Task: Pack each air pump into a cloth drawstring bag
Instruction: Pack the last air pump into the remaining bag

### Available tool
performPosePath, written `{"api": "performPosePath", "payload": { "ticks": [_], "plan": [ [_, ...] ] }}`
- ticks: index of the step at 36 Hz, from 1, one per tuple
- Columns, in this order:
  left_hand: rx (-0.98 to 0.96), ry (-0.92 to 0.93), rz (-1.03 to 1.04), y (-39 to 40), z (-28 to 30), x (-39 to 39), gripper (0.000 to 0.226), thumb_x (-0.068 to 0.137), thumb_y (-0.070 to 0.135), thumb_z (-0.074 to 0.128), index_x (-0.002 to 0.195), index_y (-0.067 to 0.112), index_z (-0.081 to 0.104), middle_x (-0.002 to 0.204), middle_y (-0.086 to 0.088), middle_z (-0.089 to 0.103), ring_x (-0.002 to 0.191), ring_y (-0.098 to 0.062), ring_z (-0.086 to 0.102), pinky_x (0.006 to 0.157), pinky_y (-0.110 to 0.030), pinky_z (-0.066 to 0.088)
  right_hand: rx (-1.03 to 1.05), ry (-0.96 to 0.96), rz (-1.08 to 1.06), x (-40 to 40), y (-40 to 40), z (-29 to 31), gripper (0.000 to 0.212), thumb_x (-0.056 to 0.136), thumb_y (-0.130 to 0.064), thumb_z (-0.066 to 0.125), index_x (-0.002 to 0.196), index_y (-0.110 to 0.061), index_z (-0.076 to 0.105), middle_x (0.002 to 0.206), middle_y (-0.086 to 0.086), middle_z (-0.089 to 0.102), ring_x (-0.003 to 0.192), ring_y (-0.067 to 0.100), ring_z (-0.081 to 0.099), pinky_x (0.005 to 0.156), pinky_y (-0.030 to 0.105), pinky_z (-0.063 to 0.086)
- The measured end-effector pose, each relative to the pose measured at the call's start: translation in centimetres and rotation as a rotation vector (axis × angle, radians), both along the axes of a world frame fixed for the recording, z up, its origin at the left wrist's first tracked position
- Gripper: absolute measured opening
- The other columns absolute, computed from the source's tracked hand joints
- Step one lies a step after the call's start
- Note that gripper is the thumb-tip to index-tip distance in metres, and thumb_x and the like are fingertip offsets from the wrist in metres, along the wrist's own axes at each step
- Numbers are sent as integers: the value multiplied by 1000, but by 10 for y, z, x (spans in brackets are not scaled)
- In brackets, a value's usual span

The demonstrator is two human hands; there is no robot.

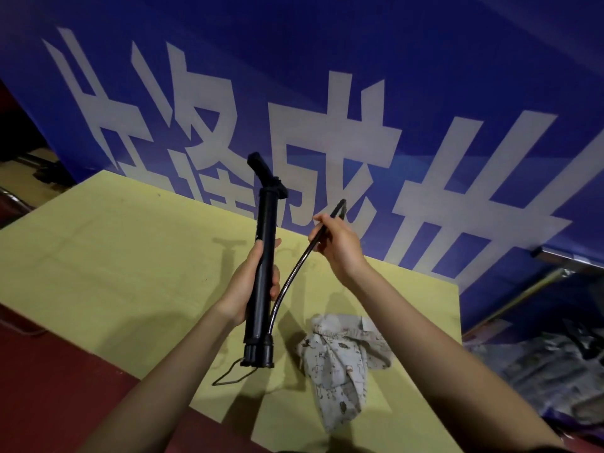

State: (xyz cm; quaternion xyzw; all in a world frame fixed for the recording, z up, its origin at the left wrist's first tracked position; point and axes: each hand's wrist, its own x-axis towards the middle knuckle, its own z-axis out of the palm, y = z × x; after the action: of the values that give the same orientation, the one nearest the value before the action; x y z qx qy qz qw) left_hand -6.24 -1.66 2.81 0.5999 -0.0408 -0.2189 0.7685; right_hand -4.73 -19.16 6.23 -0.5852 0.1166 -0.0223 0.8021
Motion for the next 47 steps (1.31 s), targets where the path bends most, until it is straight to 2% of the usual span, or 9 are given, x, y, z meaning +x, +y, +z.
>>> {"api": "performPosePath", "payload": {
  "ticks": [8, 13, 21, 27, 30, 33, 37, 42, 47],
  "plan": [
    [219, -5, -182, -4, -2, -4, 34, 102, 32, 38, 115, 17, 66, 69, 2, 53, 56, -11, 51, 51, -24, 44, -267, -29, 70, 6, -25, -2, 29, 103, -26, 40, 83, -14, 58, 71, 2, 56, 59, 11, 48, 59, 25, 38],
    [302, 26, -237, -13, -3, -4, 42, 86, 45, 35, 95, 9, 56, 70, -11, 51, 56, -22, 49, 59, -35, 39, -249, -1, 48, -6, -39, -11, 23, 101, -27, 48, 90, -11, 61, 64, -1, 48, 54, 11, 45, 55, 23, 37],
    [250, 81, -431, -22, -14, -8, 46, 102, 22, 16, 135, 0, 40, 63, -5, 52, 54, -19, 45, 53, -27, 39, 120, -59, -10, -15, -77, -14, 18, 94, -8, 56, 76, -13, 54, 54, -5, 42, 50, 8, 39, 44, 17, 31],
    [165, 84, -584, -26, -20, -12, 48, 93, 31, 26, 128, 7, 49, 71, -10, 53, 64, -24, 50, 63, -33, 43, -400, -23, -89, -24, -99, -13, 15, 88, -18, 67, 75, -14, 61, 69, -2, 60, 65, 15, 52, 58, 18, 42],
    [136, 107, -588, -34, -24, -14, 49, 85, 31, 30, 121, 7, 52, 69, -12, 52, 61, -25, 50, 61, -32, 43, -409, -16, -90, -29, -104, -13, 15, 89, -17, 66, 80, -5, 63, 82, 7, 65, 75, 17, 59, 64, 10, 46],
    [96, 144, -564, -43, -26, -16, 48, 84, 32, 32, 116, 4, 53, 65, -12, 46, 56, -23, 45, 55, -30, 40, -390, -1, -85, -35, -107, -15, 38, 90, -23, 66, 99, 13, 60, 89, 15, 63, 82, 22, 56, 73, 27, 42],
    [119, 140, -587, -48, -27, -16, 44, 92, 31, 28, 117, 4, 52, 62, -9, 46, 54, -20, 44, 53, -30, 38, -402, 29, -110, -42, -109, -15, 43, 85, -35, 67, 93, 6, 60, 85, 23, 58, 81, 22, 49, 72, 34, 36],
    [153, 178, -604, -46, -30, -17, 45, 101, 34, 22, 116, 6, 54, 60, -6, 44, 51, -19, 41, 52, -30, 37, -518, 43, -49, -48, -109, -22, 26, 95, -35, 57, 78, -17, 48, 77, 17, 48, 71, 18, 43, 67, 31, 34],
    [201, 156, -648, -45, -29, -20, 60, 96, 58, 30, 118, 9, 56, 66, -5, 51, 53, -19, 48, 54, -30, 41, -522, 62, 28, -53, -108, -28, 28, 98, -32, 51, 89, -5, 56, 67, -3, 50, 58, 11, 39, 57, 23, 33]
  ]
}}
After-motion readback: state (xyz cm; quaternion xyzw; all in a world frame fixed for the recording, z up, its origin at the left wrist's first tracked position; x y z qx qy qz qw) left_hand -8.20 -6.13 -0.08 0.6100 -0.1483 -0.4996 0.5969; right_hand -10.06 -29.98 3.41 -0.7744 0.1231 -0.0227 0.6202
